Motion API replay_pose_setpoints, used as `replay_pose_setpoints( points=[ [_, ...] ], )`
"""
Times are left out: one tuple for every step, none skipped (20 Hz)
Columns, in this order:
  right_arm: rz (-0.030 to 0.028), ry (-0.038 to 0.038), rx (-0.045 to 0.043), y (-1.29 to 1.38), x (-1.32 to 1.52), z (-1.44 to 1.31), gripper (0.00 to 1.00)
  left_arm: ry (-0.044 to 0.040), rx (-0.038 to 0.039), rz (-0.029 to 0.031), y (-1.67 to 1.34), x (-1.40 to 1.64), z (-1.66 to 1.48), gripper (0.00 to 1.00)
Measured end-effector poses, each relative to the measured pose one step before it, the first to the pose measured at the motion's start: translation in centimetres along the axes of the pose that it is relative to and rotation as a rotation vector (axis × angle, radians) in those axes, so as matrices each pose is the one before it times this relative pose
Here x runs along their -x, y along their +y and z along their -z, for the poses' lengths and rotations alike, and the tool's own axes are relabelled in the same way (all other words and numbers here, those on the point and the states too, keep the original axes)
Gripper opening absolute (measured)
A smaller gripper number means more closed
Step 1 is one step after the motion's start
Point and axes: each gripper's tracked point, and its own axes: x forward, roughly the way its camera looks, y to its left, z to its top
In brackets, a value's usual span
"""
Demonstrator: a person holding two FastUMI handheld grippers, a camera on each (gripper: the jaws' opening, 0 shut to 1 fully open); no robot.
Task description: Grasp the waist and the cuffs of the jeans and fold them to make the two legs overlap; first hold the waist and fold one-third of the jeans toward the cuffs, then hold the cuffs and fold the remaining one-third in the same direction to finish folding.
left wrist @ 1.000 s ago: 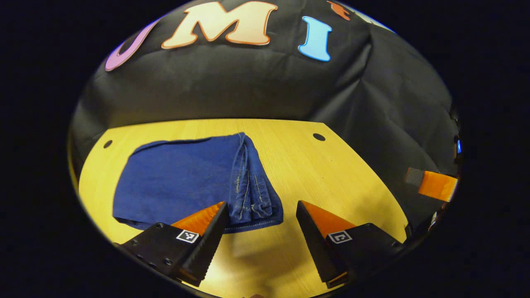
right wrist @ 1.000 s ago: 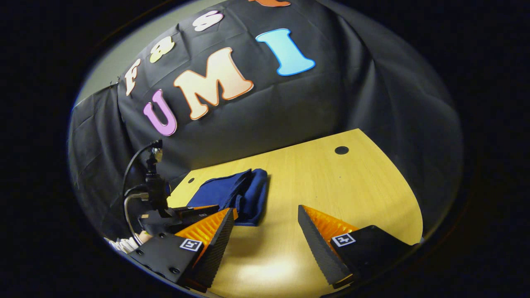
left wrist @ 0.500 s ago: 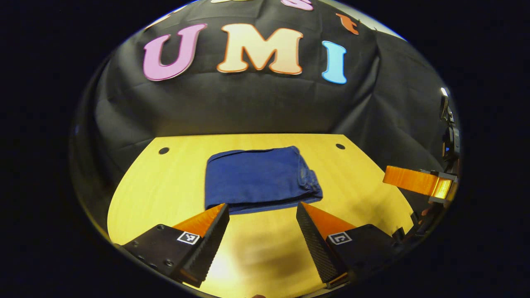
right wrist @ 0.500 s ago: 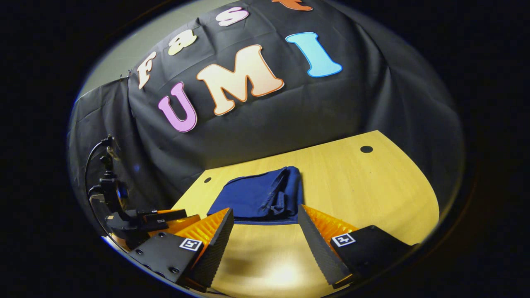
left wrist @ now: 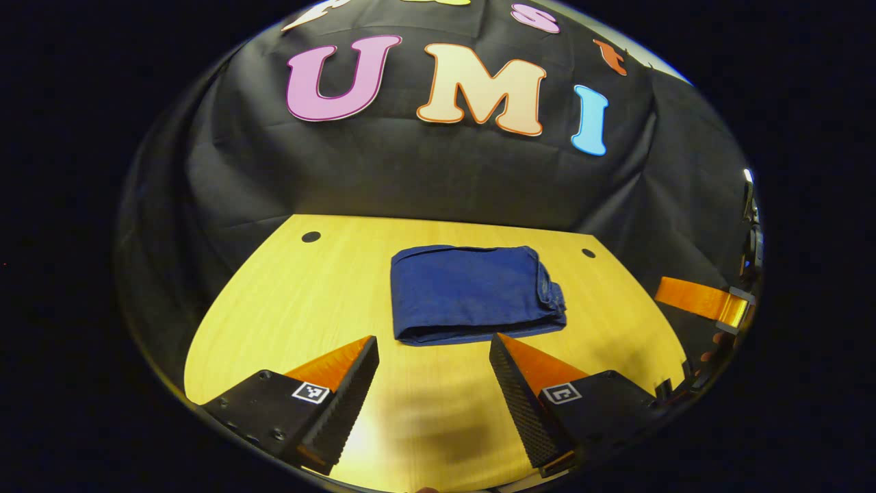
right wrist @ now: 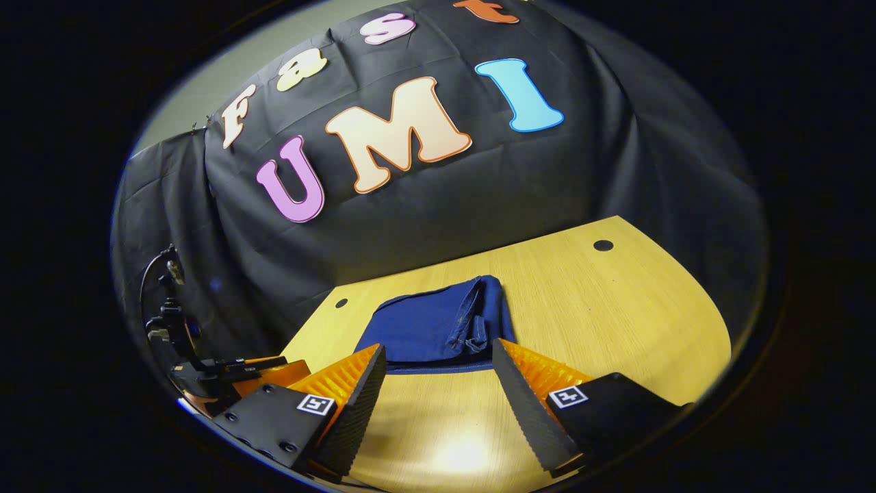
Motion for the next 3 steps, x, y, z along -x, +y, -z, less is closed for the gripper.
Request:
replay_pose_setpoints(
  points=[
    [0.01212, -0.0016, 0.00197, -0.104, 0.151, 0.069, 0.98, 0.00143, -0.00439, 0.00933, -0.123, -0.239, -0.205, 0.96],
    [0.01189, -0.00087, 0.0002, -0.13, 0.193, 0.155, 0.98, 0.00637, -0.00649, 0.0122, -0.108, -0.247, 0.298, 0.96],
    [0.01172, -0.00028, -0.00186, -0.184, 0.179, 0.001, 0.98, 0.00563, -0.00515, 0.01203, -0.263, -0.259, 0.12, 0.96]
  ],
)
